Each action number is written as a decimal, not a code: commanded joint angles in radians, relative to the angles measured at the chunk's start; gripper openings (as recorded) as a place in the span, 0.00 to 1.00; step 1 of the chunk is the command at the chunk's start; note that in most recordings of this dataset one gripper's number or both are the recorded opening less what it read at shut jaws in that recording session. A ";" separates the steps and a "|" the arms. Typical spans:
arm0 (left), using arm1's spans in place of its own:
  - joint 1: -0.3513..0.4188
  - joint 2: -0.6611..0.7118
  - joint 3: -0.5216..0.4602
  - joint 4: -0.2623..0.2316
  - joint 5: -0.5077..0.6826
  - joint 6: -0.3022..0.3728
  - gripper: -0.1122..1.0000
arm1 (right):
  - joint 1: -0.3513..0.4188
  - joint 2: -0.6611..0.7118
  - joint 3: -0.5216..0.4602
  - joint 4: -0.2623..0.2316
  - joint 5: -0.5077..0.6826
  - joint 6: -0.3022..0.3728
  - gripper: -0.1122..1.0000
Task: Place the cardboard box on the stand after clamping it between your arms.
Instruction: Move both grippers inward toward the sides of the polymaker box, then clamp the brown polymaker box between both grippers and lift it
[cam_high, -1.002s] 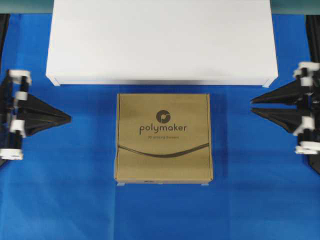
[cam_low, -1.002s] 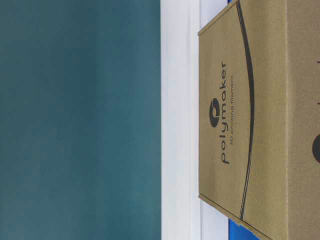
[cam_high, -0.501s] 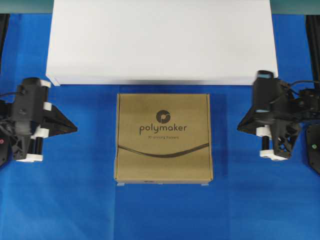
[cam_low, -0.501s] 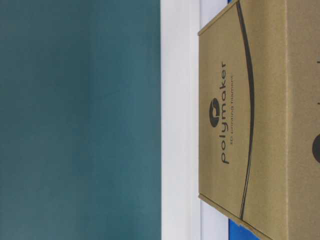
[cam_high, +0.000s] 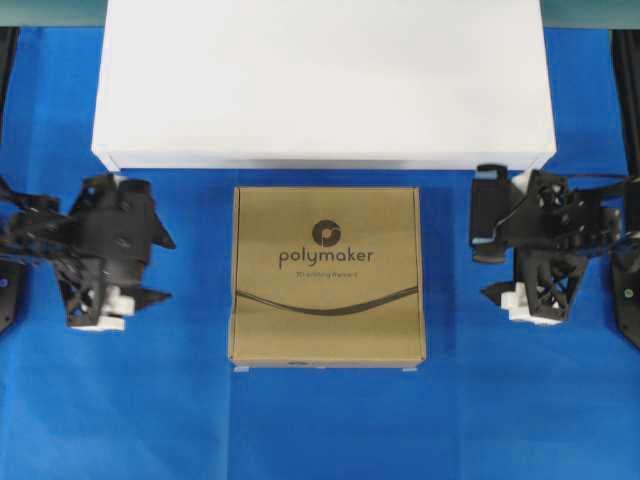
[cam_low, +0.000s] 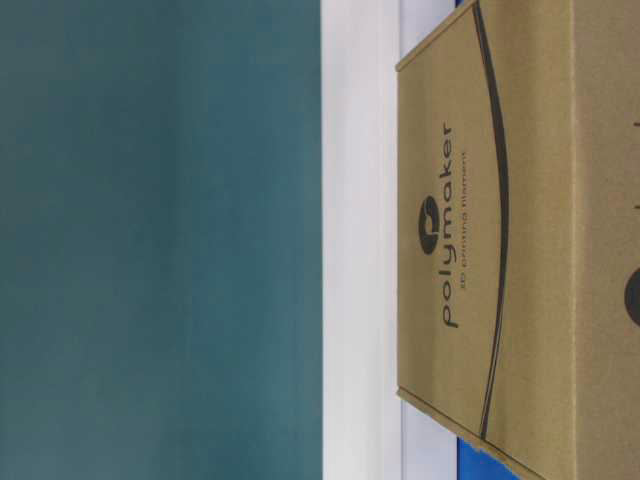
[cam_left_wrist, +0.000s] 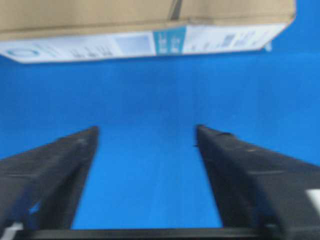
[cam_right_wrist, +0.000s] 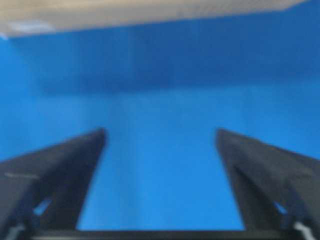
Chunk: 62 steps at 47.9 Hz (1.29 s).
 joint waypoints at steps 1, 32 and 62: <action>0.000 0.055 -0.021 0.003 -0.021 -0.005 0.85 | 0.000 0.028 0.006 -0.005 -0.023 -0.008 0.97; 0.002 0.370 -0.152 0.003 -0.192 0.006 0.89 | 0.000 0.347 -0.067 -0.014 -0.374 -0.117 0.99; 0.005 0.365 -0.210 0.003 -0.173 0.011 0.89 | 0.000 0.359 -0.164 -0.009 -0.397 -0.112 0.99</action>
